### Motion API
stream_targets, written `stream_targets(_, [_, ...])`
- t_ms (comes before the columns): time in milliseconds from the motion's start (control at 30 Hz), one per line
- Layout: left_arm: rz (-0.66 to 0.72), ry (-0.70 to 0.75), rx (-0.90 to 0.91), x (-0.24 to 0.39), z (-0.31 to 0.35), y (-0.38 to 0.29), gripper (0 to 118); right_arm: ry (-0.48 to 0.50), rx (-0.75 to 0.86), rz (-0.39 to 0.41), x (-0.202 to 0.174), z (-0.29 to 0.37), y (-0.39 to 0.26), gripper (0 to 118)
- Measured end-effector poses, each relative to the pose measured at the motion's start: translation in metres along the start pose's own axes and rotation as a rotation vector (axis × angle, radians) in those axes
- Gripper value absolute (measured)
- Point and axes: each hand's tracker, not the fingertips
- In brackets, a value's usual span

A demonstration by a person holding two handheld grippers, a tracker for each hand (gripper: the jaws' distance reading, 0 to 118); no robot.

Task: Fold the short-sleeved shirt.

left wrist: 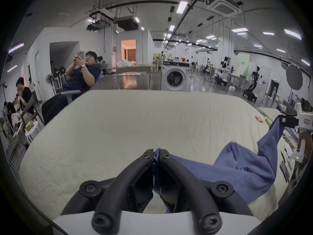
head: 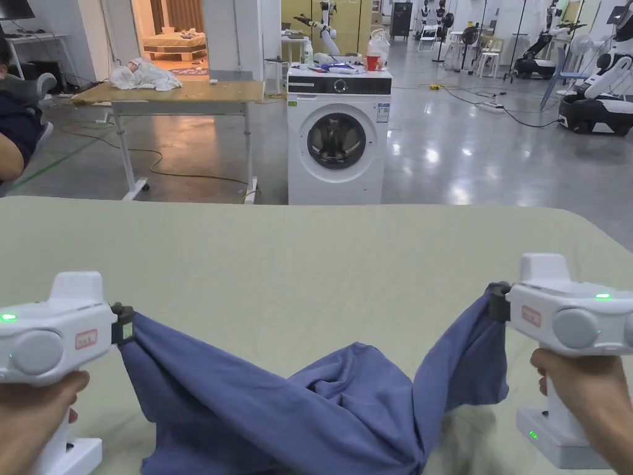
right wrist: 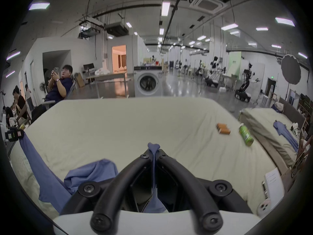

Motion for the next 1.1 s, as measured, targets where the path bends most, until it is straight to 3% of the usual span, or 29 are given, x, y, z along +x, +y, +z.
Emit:
stream_targets(233, [0.02, 0.057, 0.121, -0.031, 0.046, 0.069, 0, -0.071, 0.149, 0.045, 0.015, 0.051, 0.065, 0])
stream_targets(533, [0.005, 0.161, 0.228, -0.063, 0.081, 0.157, 0, -0.15, 0.246, 0.029, 0.04, 0.071, 0.145, 0])
stream_targets(800, [0.021, 0.19, 0.281, -0.075, 0.08, 0.208, 0, -0.192, 0.311, 0.085, 0.039, 0.072, 0.207, 0])
stream_targets(1100, [0.05, 0.199, 0.336, -0.08, 0.075, 0.238, 0, -0.217, 0.365, 0.06, 0.043, 0.069, 0.249, 0])
